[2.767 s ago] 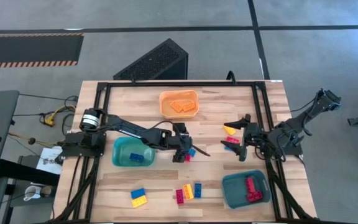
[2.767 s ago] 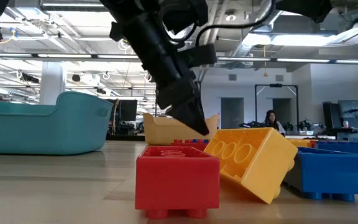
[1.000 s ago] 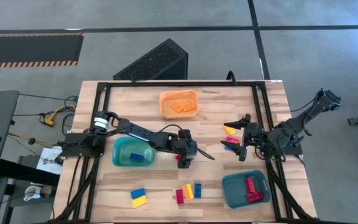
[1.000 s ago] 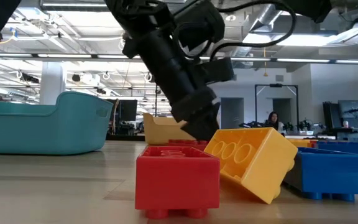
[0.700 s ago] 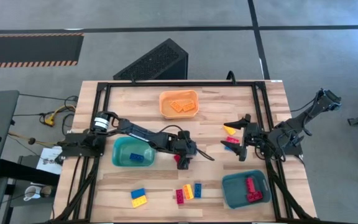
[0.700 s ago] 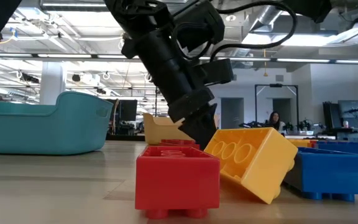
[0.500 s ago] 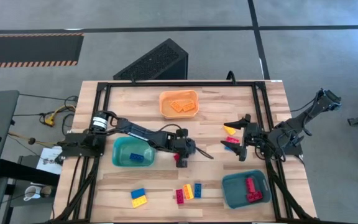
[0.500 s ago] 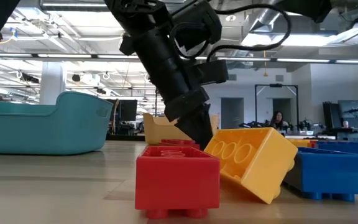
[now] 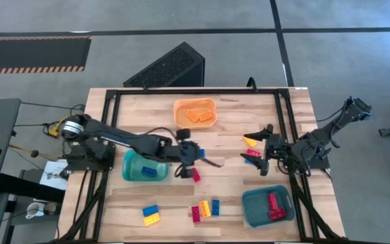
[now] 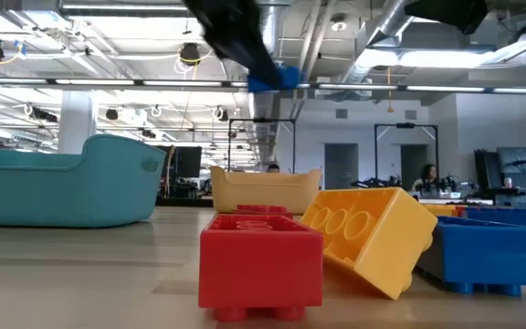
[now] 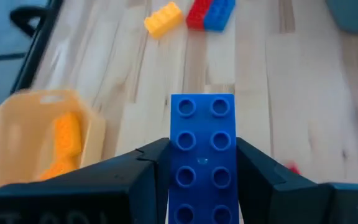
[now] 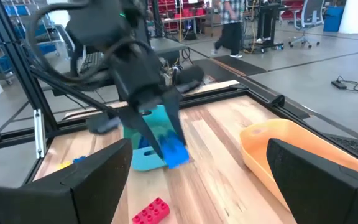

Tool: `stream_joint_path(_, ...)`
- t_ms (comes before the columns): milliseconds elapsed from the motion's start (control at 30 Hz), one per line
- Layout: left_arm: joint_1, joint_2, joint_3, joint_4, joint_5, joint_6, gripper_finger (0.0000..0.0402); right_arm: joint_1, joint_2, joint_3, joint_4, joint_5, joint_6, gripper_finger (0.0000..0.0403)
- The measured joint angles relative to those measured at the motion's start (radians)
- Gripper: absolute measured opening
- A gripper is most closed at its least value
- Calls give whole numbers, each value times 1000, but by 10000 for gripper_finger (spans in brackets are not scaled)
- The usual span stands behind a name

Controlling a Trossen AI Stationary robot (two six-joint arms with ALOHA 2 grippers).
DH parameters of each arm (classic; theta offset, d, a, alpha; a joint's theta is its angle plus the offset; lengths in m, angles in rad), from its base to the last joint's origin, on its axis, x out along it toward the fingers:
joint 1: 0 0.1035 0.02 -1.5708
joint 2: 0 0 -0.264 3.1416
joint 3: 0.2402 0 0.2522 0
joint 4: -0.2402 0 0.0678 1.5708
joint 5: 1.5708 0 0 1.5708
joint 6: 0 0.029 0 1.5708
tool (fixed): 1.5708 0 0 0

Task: Sort & place blocks by color
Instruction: Put the blue game piece into the green bin

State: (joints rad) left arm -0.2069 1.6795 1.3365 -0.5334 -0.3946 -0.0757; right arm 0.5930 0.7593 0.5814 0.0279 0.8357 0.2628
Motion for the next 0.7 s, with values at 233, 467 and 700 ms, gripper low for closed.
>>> stream_joint_path(233, -115, -115, -1, -223, -150, -142, 101, 0, 0, 0, 2, 0, 0, 395)
stream_joint_path(467, -226, -156, -1, -390, -272, -297, 101, 0, 0, 0, 7, 0, 1, 395)
stream_joint_path(700, -271, -192, -100, -443, -285, -402, 101, 0, 0, 0, 10, 0, 1, 395)
